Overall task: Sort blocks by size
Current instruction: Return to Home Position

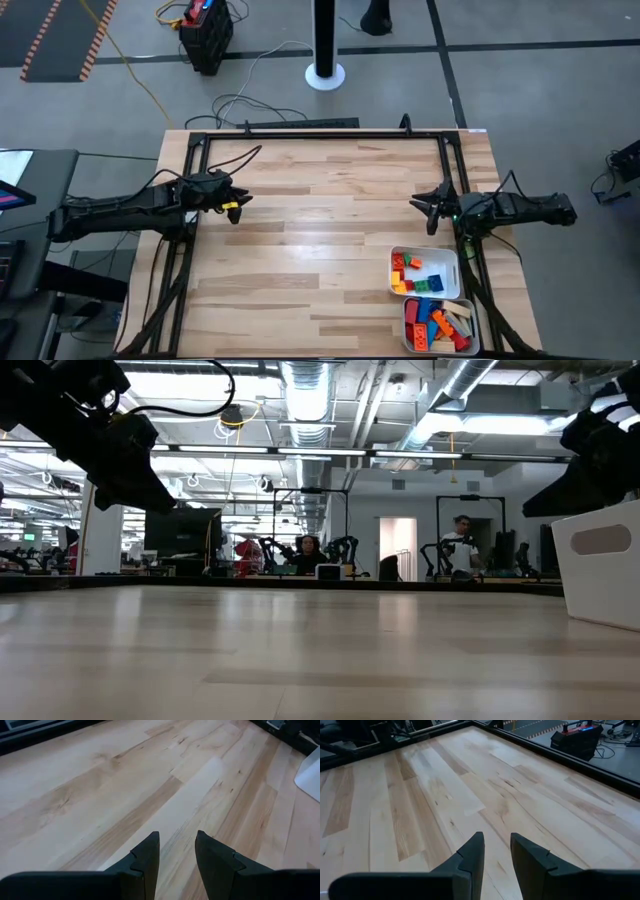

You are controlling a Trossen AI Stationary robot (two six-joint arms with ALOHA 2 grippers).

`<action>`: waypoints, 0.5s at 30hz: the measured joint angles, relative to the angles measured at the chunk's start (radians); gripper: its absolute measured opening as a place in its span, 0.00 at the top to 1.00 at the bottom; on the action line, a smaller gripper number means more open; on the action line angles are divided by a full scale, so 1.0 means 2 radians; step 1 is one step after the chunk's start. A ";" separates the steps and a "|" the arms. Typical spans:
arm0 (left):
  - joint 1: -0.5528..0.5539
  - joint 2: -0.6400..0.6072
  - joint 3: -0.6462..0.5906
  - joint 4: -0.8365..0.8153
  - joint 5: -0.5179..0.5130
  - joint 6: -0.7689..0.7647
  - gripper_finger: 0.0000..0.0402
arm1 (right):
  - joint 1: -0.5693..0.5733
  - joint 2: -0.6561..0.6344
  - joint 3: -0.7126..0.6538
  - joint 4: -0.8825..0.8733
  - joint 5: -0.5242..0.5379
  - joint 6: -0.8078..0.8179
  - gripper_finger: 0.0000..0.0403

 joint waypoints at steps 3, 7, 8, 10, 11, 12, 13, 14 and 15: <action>0.000 0.000 0.000 0.000 0.000 0.000 0.71 | 0.000 0.000 0.000 0.000 0.000 0.000 0.70; 0.000 0.000 0.000 0.000 0.000 0.000 0.71 | 0.000 0.000 0.000 0.000 0.000 0.000 0.70; 0.000 -0.001 -0.001 0.001 0.000 0.000 0.71 | 0.000 0.000 0.000 0.000 0.000 0.000 0.70; -0.001 -0.017 -0.013 0.003 0.000 0.000 0.71 | 0.000 0.000 0.000 0.000 0.000 0.000 0.70; -0.001 -0.030 -0.023 0.006 0.000 0.000 0.71 | 0.000 0.000 0.000 0.000 0.000 0.000 0.70; -0.003 -0.046 -0.037 0.015 0.000 0.000 0.71 | 0.000 0.000 0.000 0.000 0.000 0.000 0.70; -0.004 -0.065 -0.051 0.018 0.000 0.000 0.71 | 0.000 0.000 0.000 0.000 0.000 0.000 0.70; -0.005 -0.084 -0.065 0.017 0.000 0.000 0.71 | 0.000 0.000 0.000 0.000 0.000 0.000 0.70; -0.007 -0.104 -0.079 0.016 0.000 0.000 0.71 | 0.000 0.000 0.000 0.000 0.000 0.000 0.70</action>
